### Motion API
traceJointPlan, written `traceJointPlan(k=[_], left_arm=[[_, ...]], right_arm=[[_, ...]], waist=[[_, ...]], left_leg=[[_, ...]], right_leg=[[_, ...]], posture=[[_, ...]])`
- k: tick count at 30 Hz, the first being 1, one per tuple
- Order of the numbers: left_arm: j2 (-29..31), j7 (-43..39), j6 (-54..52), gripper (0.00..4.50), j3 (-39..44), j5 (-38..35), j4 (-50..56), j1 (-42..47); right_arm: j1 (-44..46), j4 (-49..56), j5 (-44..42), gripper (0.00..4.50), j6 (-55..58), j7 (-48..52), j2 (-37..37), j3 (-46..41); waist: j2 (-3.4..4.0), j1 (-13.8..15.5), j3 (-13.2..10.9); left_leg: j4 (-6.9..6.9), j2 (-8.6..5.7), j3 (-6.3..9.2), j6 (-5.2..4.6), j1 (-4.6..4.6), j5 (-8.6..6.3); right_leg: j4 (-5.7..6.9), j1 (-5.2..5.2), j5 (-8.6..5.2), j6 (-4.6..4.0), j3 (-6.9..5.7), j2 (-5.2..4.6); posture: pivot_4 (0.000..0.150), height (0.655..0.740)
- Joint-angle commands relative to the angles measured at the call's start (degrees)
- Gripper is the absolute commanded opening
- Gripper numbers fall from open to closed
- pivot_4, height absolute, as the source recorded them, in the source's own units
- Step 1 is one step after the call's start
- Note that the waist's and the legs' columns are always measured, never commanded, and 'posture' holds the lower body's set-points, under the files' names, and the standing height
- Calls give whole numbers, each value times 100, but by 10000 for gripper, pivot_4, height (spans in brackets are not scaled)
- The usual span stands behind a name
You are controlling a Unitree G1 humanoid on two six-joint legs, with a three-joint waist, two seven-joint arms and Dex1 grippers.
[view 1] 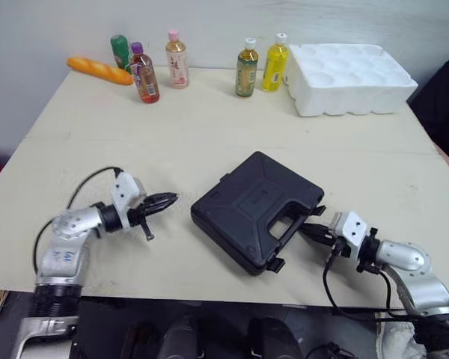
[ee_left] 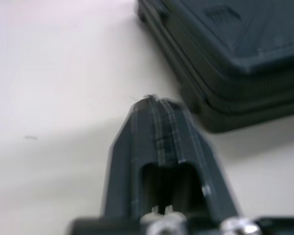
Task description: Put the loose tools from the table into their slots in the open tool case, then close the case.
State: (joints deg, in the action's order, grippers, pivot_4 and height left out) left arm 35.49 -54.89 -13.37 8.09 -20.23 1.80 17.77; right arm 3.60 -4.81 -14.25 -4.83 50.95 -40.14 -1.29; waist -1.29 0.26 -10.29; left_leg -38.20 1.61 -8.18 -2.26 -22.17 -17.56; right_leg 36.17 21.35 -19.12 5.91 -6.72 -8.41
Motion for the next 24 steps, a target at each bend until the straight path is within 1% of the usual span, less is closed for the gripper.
traceJointPlan(k=[1, 2, 4, 7, 9, 11, 13, 16, 19, 20, 24], left_arm=[[148, -162, -959, 408, 35, -932, 1045, 160], [148, -122, -1262, 408, 20, -1201, 1276, 253], [136, -62, -1587, 408, -55, -1425, 1504, 422], [-89, -57, -1716, 408, -680, -1239, 1546, 1069], [-259, -125, -1745, 408, -1325, -871, 1393, 1703], [-645, 111, -1849, 408, -1845, -463, 940, 2409], [-995, 228, -1824, 408, -2199, -173, 547, 2875], [-1286, 176, -1753, 408, -2405, -32, 240, 3107], [-1935, 225, -1429, 408, -3052, 479, -453, 3439], [-2128, 287, -1361, 408, -3145, 603, -656, 3516], [-2780, 674, -1346, 408, -3225, 949, -1426, 3706]], right_arm=[[-365, 193, -240, 0, 489, -309, 71, -440], [-456, 309, -349, 0, 580, -339, 102, -521], [-552, 466, -445, 0, 722, -386, 143, -606], [-700, 708, -608, 0, 655, -435, 298, -771], [-772, 799, -573, 0, 708, -506, 344, -788], [-800, 897, -575, 0, 784, -604, 430, -767], [-796, 980, -594, 0, 854, -702, 521, -773], [-775, 1041, -589, 0, 929, -751, 582, -792], [-880, 1114, -502, 0, 865, -850, 615, -820], [-894, 1119, -460, 0, 841, -910, 617, -839], [-964, 1173, -451, 0, 809, -1078, 668, -945]], waist=[[3, 18, -1], [5, 27, -3], [5, 34, -3], [14, 51, -8], [15, 97, -9], [15, 113, -9], [15, 112, -9], [26, 15, -8], [25, 10, -9], [25, 39, -9], [24, 67, -9]], left_leg=[[0, -2, 5, -2, 1, -1], [1, -3, 5, -3, 1, -2], [1, -3, 8, -3, -1, -2], [5, -2, 7, 0, 0, 0], [4, -2, 7, 2, 0, 1], [4, -2, -1, 2, -3, 1], [3, 1, -7, 1, -3, 1], [11, 8, -29, 2, -3, 1], [15, 16, -22, 11, -5, 8], [10, 15, -22, 10, -5, 9], [2, 8, -23, 0, -8, 10]], right_leg=[[-7, -6, 0, 1, -2, -1], [-12, -9, 2, 3, -3, 0], [-18, -13, 3, 5, -6, 3], [-17, -13, 3, 5, -8, 12], [-16, -12, 3, 5, -9, 21], [-18, -9, 4, 7, 1, 62], [-22, -8, 5, 9, 16, 78], [-15, 10, 5, 10, 37, 86], [-14, 13, 5, 9, 30, 96], [-20, 13, 4, 8, 30, 95], [-18, 14, 6, 11, 41, 87]], posture=[[1500, 7400], [1500, 7400], [1500, 7400], [1500, 7400], [1500, 7400], [1500, 7400], [1500, 7400], [1500, 7400], [1500, 7400], [1500, 7400], [1500, 7400]])
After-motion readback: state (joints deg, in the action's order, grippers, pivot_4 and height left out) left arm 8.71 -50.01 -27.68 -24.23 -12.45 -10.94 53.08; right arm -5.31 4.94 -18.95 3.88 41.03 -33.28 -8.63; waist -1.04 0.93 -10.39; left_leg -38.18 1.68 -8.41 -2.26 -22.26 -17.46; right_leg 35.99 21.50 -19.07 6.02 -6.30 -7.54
